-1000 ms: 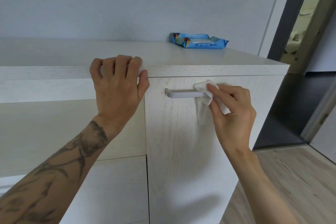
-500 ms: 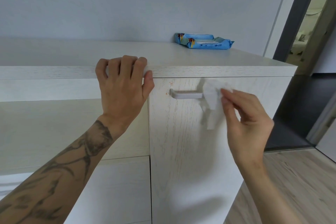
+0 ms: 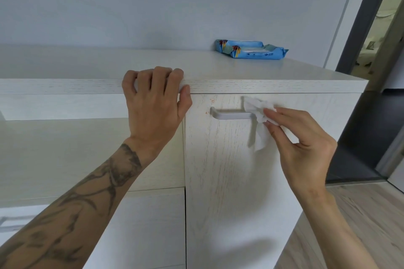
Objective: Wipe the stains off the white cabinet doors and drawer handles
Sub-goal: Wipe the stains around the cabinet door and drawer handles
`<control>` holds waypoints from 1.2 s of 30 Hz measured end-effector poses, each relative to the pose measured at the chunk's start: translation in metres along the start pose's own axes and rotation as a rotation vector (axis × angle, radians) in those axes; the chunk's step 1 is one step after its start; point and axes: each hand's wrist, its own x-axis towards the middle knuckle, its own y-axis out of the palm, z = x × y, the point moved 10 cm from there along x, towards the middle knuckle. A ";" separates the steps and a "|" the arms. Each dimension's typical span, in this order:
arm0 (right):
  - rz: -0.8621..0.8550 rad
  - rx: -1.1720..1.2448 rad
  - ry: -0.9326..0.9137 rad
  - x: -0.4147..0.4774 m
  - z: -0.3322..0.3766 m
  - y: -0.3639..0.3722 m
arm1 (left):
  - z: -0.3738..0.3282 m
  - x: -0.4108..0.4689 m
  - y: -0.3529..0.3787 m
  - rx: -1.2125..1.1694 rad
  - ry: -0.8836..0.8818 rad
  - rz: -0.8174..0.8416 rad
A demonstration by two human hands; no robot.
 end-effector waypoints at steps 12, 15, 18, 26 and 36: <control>0.094 0.008 -0.298 0.013 0.051 0.044 | 0.000 0.000 -0.001 -0.003 0.003 -0.006; 0.094 -0.009 -0.339 0.015 0.063 0.056 | -0.001 0.000 0.000 -0.005 0.009 0.008; 0.083 -0.035 -0.303 0.010 0.056 0.055 | 0.000 0.000 0.000 0.000 0.008 0.016; 0.191 -0.061 -0.236 0.012 0.063 0.087 | 0.000 0.001 -0.001 0.003 0.004 0.025; 0.128 -0.133 -0.374 0.012 0.076 0.078 | -0.001 0.000 0.000 0.026 0.015 0.035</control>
